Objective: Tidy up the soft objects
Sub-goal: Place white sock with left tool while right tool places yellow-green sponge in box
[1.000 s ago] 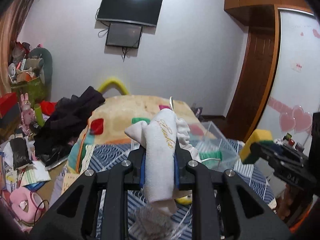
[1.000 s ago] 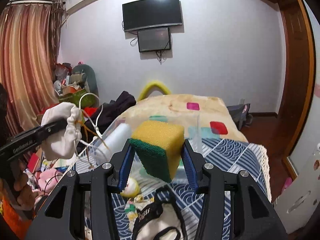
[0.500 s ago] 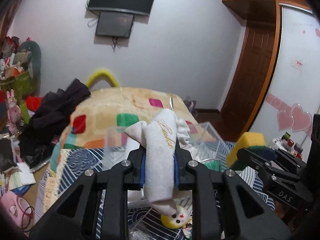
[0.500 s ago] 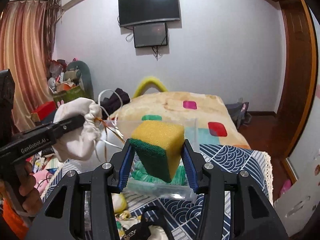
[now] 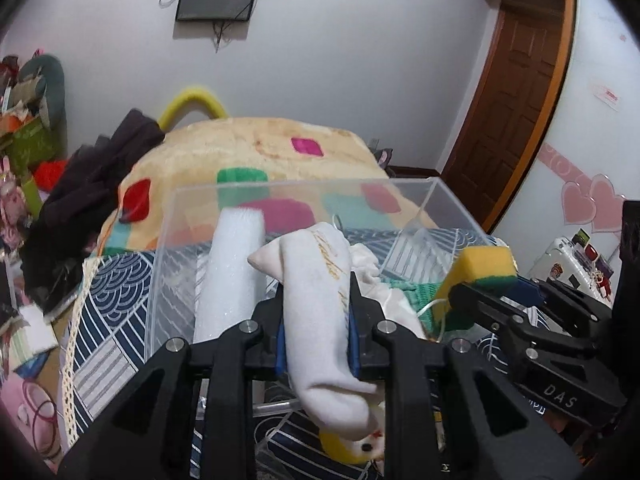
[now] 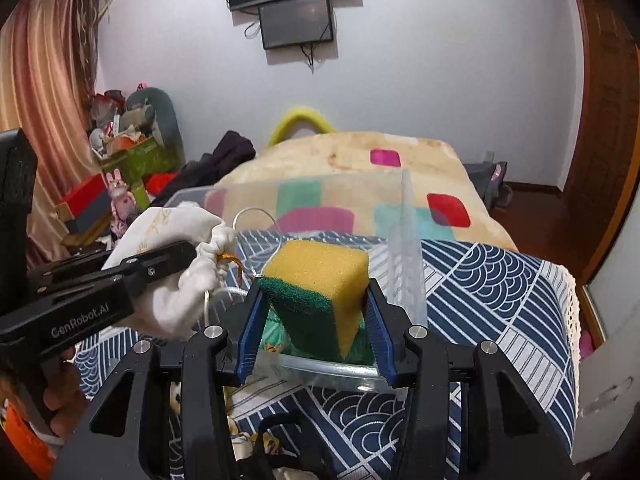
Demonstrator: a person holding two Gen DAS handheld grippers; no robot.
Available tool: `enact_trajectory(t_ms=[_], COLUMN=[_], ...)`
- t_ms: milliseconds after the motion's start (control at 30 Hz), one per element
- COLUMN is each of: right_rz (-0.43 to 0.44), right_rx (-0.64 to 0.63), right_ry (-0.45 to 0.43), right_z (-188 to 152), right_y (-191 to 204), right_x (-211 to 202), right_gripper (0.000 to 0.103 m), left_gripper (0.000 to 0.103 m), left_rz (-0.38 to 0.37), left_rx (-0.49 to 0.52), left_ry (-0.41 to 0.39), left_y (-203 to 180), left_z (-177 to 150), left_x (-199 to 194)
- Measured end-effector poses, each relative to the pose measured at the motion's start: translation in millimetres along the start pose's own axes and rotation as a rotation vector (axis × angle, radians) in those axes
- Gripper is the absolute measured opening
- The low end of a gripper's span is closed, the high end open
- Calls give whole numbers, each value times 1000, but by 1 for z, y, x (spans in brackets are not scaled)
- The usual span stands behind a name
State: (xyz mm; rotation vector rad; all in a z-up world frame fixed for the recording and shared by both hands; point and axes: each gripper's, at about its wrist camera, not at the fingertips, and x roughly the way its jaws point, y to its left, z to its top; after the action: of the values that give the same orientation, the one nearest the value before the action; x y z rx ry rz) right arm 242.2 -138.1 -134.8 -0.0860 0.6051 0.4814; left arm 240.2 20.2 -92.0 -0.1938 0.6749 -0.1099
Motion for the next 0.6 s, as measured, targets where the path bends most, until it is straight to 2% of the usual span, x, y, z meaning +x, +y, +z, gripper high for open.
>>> enact_trajectory(t_ms=[133,267,367,600], right_rz=[-13,-14,-11,-4], right_rx=[-14,-15,-8,3], right_ry=[8,5,-8,-58], right_z=[-1,0,1,7], right_y=[2,2,2,1], right_x=[-3,-8,-14,-36], right_gripper=[45,57,63,64], left_gripper=[33,54,57,67], left_rz=[-10,-12,-23,15], left_rx=[-38,-52,-57,10], left_ry=[24,22,6,-66], left_y=[9,10,9,-4], left_z=[-1,-3,-4,-2], left_x=[5,-1,-11,-46])
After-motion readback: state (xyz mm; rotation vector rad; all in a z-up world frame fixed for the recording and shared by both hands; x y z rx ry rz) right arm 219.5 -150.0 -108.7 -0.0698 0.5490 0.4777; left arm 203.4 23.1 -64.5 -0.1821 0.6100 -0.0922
